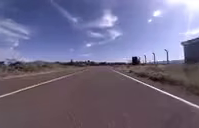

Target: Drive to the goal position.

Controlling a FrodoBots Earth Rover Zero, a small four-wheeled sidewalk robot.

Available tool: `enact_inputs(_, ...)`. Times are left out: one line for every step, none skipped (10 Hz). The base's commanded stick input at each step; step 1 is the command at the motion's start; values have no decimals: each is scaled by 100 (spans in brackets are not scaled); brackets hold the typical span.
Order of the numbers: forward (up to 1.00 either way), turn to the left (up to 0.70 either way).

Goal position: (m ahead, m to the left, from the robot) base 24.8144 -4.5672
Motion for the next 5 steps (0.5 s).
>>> enact_inputs(100, 0)
enact_inputs(100, 0)
enact_inputs(100, 0)
enact_inputs(100, 0)
enact_inputs(100, 0)
